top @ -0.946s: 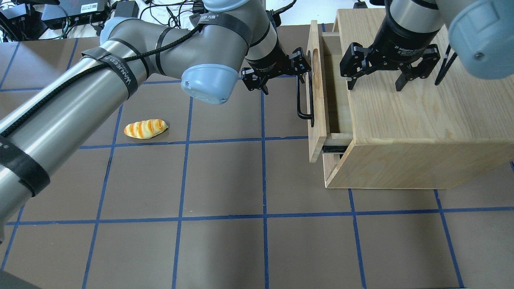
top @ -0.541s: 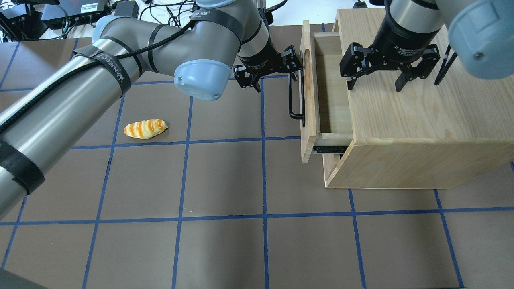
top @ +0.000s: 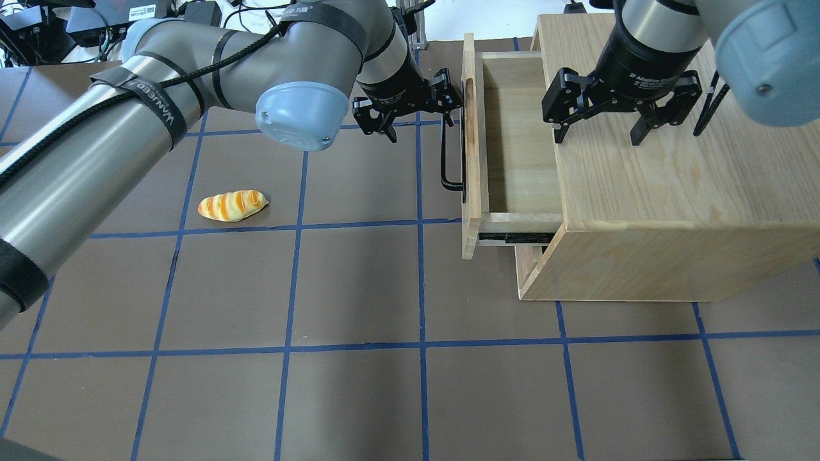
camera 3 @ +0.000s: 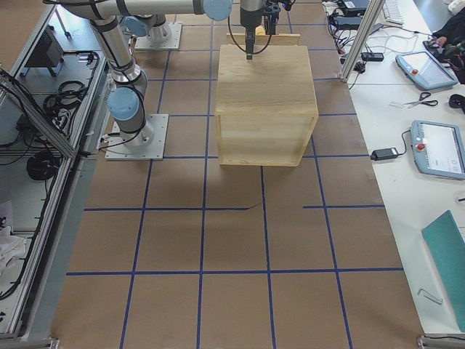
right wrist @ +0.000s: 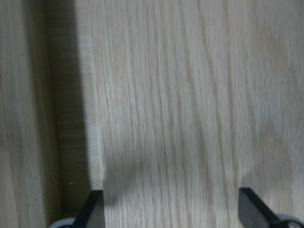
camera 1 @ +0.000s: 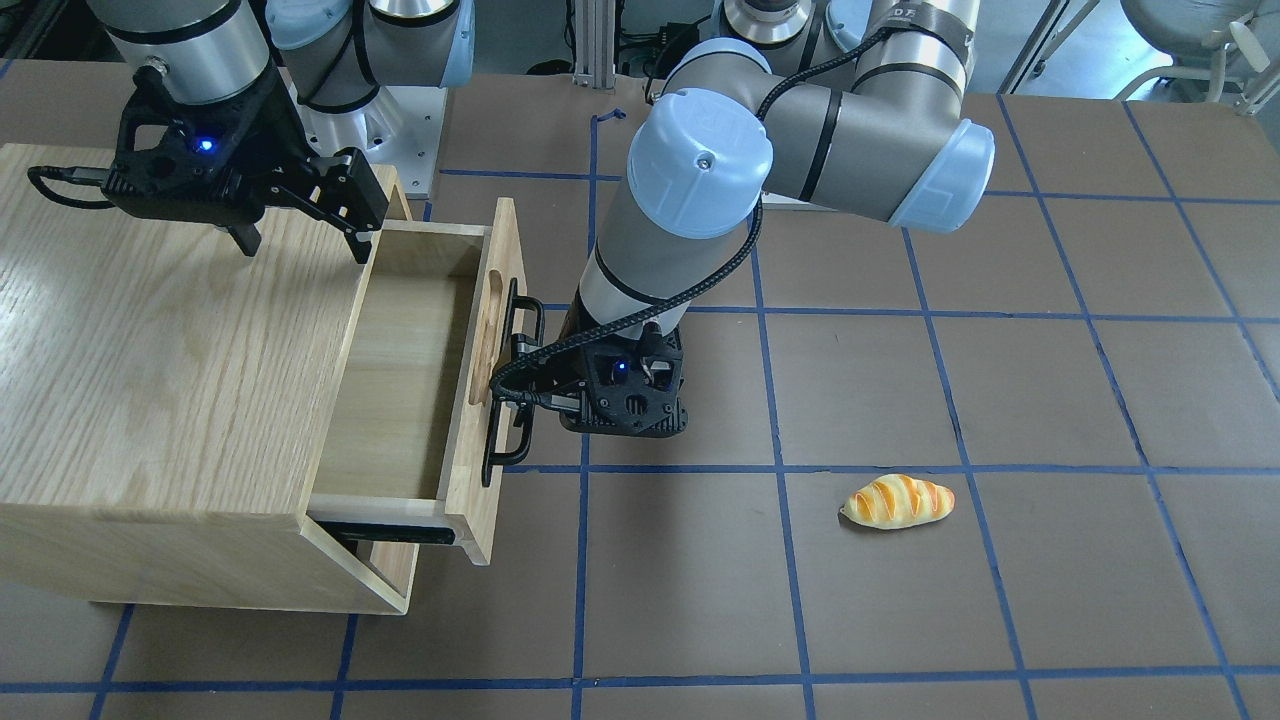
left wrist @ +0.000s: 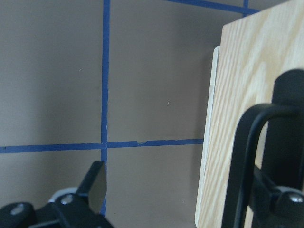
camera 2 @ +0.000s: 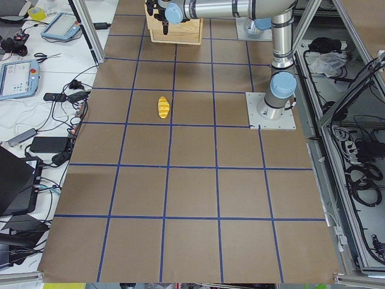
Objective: Open upper drawer
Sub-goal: 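Pull the drawer handle with the left gripper away from the cabinet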
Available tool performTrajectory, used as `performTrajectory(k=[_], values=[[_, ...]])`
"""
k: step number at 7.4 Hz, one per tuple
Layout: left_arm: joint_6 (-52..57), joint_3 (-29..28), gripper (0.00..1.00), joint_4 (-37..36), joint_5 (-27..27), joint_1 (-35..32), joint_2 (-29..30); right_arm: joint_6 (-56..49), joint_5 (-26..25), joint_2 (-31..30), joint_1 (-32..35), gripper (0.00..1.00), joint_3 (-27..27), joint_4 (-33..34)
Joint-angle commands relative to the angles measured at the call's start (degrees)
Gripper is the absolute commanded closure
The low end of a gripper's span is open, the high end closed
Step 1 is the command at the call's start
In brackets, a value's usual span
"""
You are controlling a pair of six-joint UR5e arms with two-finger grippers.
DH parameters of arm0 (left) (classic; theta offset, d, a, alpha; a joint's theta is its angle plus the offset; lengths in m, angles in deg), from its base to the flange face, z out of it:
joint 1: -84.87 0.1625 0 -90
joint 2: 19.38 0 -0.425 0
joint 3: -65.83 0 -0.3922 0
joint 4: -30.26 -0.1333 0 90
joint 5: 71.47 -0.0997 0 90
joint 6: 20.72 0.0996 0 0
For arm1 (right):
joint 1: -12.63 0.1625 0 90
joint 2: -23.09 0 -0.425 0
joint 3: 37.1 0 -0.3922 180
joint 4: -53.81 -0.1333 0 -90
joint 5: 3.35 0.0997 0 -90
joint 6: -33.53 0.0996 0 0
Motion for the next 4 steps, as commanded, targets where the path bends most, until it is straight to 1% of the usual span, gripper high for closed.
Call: performTrajectory(k=[1,4], values=[[1.66,-0.02,0.0,1.09,-0.01,0.88,-0.29,0.0,-0.05,0.0,0.0,0.0,0.0,0.0],[5.27,-0.02,0.0,3.38,-0.01,3.34,-1.52,0.0,0.04,0.0,0.0,0.0,0.0,0.0]])
